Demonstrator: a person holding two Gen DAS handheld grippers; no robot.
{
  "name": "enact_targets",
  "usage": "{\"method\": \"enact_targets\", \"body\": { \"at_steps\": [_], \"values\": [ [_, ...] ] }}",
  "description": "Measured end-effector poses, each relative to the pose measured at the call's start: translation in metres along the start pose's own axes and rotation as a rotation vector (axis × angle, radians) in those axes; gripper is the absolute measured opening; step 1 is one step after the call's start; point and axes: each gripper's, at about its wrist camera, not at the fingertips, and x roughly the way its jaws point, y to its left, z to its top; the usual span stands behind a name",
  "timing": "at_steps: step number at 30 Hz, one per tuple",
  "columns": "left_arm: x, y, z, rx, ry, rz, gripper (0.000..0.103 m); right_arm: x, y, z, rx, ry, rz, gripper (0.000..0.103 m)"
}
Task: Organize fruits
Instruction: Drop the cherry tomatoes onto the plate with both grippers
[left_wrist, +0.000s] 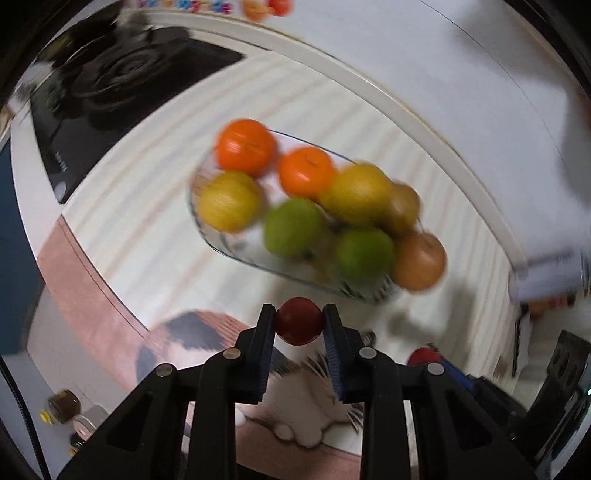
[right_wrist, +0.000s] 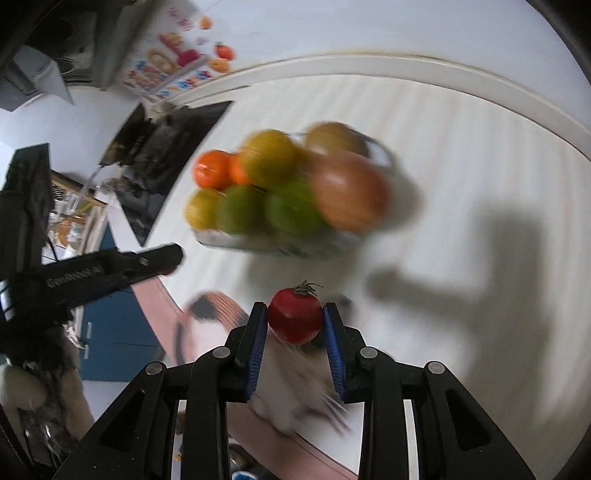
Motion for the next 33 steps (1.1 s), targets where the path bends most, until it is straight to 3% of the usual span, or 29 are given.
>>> {"method": "enact_targets", "body": {
  "at_steps": [4,9,22,24,26,31,33],
  "values": [
    [0.016,0.018,0.022,-0.075,0.016,-0.017,0.023,0.034,0.027,0.021,-0.023,-0.014,0.006,0.033],
    [0.039,0.037,0.044,-0.113,0.057,-0.037,0.023,0.064,0.027,0.032,0.009,-0.002,-0.01,0.033],
    [0.062,0.043,0.054,-0.108,0.137,-0.071,0.025,0.09,0.015,0.035,0.084,0.029,0.014,0.035],
    [0.065,0.041,0.055,-0.103,0.154,-0.059,0.026,0.09,0.014,0.035,0.101,0.035,0.021,0.043],
    [0.065,0.04,0.054,-0.093,0.16,-0.053,0.027,0.087,0.016,0.033,0.106,0.029,0.008,0.063],
    [0.057,0.038,0.053,-0.056,0.143,-0.01,0.053,0.069,0.022,0.03,0.106,0.008,-0.027,0.068],
    [0.048,0.039,0.05,-0.04,0.125,0.0,0.06,0.055,0.026,0.027,0.093,-0.005,-0.086,0.08]
  ]
}}
